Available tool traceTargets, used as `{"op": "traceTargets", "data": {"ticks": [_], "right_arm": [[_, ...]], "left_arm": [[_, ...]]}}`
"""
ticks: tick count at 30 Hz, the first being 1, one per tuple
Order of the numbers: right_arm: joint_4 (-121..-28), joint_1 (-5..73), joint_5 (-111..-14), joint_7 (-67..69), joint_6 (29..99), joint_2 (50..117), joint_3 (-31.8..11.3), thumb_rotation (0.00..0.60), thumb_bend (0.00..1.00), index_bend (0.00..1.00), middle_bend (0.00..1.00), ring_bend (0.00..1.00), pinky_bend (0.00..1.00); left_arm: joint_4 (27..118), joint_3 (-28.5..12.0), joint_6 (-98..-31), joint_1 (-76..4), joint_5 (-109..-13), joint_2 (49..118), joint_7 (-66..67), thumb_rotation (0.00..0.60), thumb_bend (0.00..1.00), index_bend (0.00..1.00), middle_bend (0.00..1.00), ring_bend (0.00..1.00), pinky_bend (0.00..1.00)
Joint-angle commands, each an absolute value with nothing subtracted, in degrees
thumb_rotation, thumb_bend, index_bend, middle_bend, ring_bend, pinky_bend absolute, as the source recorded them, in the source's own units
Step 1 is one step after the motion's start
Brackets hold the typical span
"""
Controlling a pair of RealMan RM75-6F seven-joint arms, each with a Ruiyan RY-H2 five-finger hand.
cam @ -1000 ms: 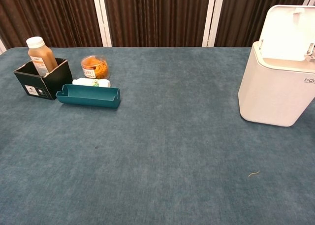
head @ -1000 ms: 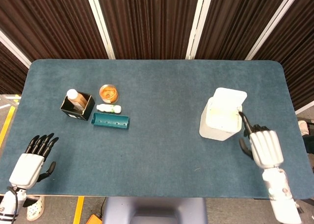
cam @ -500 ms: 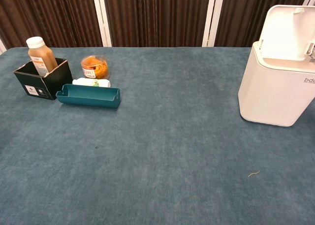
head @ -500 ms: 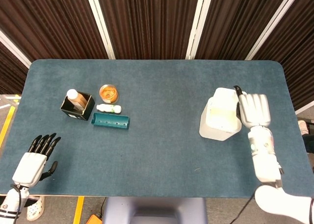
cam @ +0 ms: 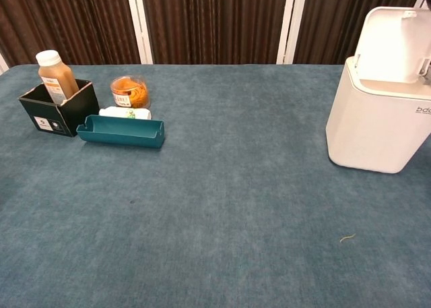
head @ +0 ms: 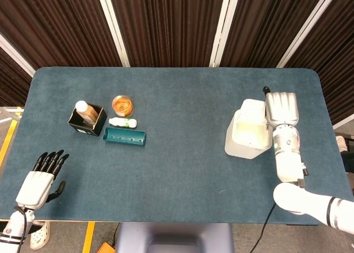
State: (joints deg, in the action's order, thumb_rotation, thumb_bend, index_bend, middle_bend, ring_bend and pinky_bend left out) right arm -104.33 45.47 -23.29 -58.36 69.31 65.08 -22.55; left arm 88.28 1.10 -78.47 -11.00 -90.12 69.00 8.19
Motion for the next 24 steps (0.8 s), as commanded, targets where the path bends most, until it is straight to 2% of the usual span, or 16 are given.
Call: {"op": "traceTargets", "data": {"ticks": [1,6,16,20,24], "right_arm": [[-103.3,46.1,-23.4,-57.1,68.1,65.4,-21.3,0.6,0.81,0.39,1.0,1.0,1.0],[-105.9,45.7,-25.0,-55.0,67.4,63.5,-19.7,0.6,0.81,0.44,1.0,1.0,1.0],[-117.1,44.0,-26.4,-56.1,69.8,55.6,-14.1,0.6,0.81,0.45,1.0,1.0,1.0],[-119.6,42.0,-31.1,-54.9,70.5,54.1,-11.0,0.6,0.81,0.45,1.0,1.0,1.0],[-119.9,40.5,-35.8,-54.8,70.6,54.1,-7.3,0.6,0.81,0.39,1.0,1.0,1.0]], "left_arm": [[88.4,1.1,-78.5,-11.0,-90.0,69.2,8.5,0.6,0.46,0.0,0.0,0.0,0.0],[88.0,1.2,-79.2,-11.0,-90.9,69.3,8.1,0.6,0.46,0.0,0.0,0.0,0.0],[88.0,1.3,-78.0,-11.3,-90.1,69.6,9.1,0.6,0.46,0.0,0.0,0.0,0.0],[87.9,1.3,-77.4,-11.6,-89.9,69.9,9.7,0.6,0.45,0.0,0.0,0.0,0.0],[87.9,1.3,-77.1,-11.8,-89.7,70.1,9.8,0.6,0.46,0.0,0.0,0.0,0.0]]}}
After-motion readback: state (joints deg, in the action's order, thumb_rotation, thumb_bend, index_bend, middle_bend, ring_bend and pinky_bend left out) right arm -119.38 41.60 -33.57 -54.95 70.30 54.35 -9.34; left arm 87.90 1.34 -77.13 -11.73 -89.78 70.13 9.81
